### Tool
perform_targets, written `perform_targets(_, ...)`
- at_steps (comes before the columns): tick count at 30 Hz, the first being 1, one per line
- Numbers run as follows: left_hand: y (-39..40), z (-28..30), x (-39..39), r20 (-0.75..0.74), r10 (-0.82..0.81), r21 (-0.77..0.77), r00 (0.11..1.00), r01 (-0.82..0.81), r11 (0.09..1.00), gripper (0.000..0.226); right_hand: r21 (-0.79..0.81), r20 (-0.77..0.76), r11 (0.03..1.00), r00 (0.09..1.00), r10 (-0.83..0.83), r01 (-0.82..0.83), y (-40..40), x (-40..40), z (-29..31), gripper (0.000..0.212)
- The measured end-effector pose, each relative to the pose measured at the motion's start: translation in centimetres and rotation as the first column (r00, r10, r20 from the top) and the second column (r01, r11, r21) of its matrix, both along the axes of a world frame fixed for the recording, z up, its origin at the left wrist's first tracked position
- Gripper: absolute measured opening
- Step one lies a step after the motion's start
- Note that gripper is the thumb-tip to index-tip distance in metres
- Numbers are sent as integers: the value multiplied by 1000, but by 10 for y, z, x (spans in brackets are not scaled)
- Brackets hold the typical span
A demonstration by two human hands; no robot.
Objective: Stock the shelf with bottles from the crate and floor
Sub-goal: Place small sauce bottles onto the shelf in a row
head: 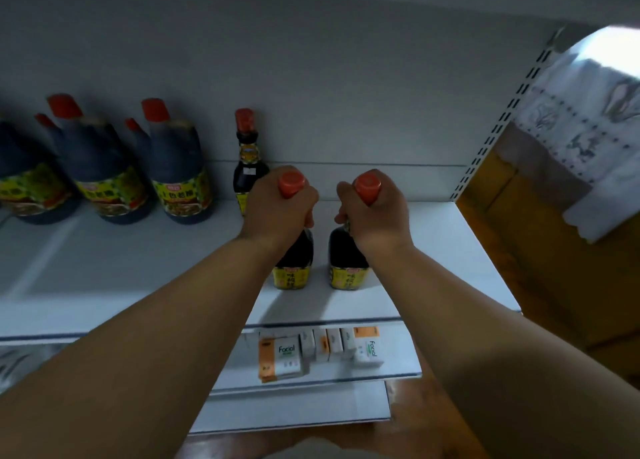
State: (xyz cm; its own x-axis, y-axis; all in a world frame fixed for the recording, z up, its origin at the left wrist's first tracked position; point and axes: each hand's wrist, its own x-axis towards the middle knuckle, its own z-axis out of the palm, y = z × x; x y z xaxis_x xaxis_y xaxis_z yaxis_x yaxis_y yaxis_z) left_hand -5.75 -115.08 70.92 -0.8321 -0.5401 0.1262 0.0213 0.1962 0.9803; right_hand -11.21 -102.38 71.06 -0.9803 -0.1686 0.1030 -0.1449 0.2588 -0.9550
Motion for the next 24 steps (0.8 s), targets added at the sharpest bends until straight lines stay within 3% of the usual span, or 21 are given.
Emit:
perform_targets(4,-9,1,-3,47,-76,-62,996,79,995,10,203,-53,979,998,43,-32,9,1,-13,28)
perform_targets(6,-11,-8,4,97,-39,-159,994,55,986,16,278,-54,958,995,81,-63,20,11,-35,42)
perform_targets(8,-11,-33,19,136,57,-228,989,-25,973,41,347,-84,935,991,108,-73,30,21,-59,66)
perform_targets(10,-9,-64,36,195,166,-287,967,-105,952,72,355,-85,931,989,118,-81,33,24,-73,76)
perform_targets(14,-1,-97,35,273,194,-298,942,-109,948,82,331,-28,934,988,154,-137,20,4,-74,73)
perform_targets(20,-6,-79,-14,316,266,-243,911,-193,951,96,405,-70,900,976,207,-162,2,-42,-73,70)
perform_targets(24,3,-78,-26,327,326,-259,887,-248,934,78,372,-92,919,980,177,-131,2,-51,-79,64)
